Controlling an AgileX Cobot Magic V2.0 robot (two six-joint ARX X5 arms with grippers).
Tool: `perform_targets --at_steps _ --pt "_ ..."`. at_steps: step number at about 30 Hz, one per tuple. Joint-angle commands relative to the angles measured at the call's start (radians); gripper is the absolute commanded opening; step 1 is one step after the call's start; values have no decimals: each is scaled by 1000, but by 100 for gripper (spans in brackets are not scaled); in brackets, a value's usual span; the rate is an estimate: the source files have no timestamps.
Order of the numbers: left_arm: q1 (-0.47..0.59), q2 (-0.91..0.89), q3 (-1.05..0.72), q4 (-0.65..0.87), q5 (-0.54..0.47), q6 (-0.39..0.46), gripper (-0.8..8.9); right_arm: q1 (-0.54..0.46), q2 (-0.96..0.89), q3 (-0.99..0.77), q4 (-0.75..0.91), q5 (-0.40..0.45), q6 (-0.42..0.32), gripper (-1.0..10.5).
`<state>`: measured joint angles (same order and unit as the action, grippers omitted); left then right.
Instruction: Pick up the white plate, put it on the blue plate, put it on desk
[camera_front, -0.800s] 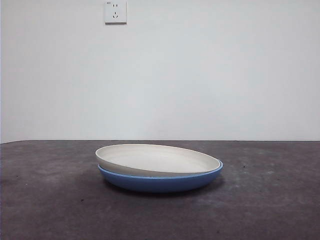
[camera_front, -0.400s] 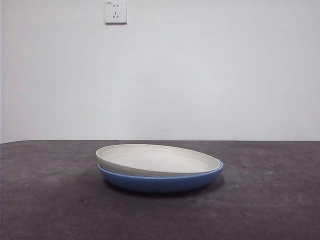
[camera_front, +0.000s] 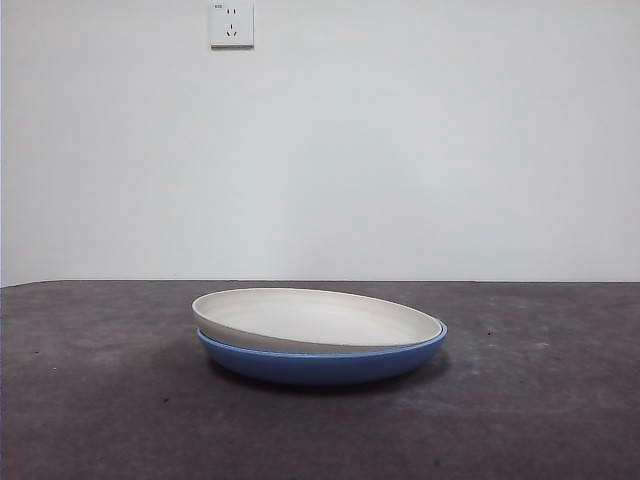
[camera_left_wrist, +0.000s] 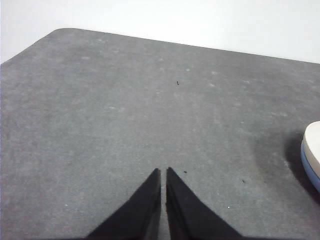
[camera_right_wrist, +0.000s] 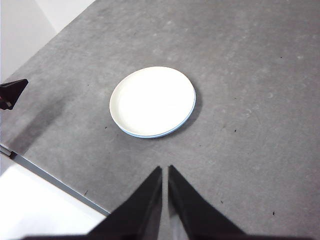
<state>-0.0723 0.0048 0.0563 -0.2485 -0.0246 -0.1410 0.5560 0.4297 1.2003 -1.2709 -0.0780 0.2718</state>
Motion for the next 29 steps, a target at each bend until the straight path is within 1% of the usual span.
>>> perform_targets --at_steps 1,15,16,17,18,21,22,25,29 --pt "0 -2 -19 -9 -3 5 19 6 6 10 11 1 9 17" --pt "0 -2 -19 -9 -3 5 19 6 6 10 12 0 8 17" --pt "0 -2 -19 -9 -3 5 19 -1 7 9 9 2 -10 17" --pt "0 -2 -19 -9 -2 5 19 -17 8 4 13 5 -60 17" --pt "0 -2 -19 -9 -3 5 19 -42 5 -12 48 9 -114 17" --pt "0 -2 -19 -9 -3 5 19 -135 -40 -140 271 5 -159 17" --pt "0 -2 -19 -9 -3 5 19 -177 -72 -223 384 -2 -195 17" --pt "0 -2 -19 -9 -3 5 19 -286 -156 -472 667 0 -254 17" --pt "0 -2 -19 -9 -3 5 19 -407 -256 -793 974 17 -292 17"
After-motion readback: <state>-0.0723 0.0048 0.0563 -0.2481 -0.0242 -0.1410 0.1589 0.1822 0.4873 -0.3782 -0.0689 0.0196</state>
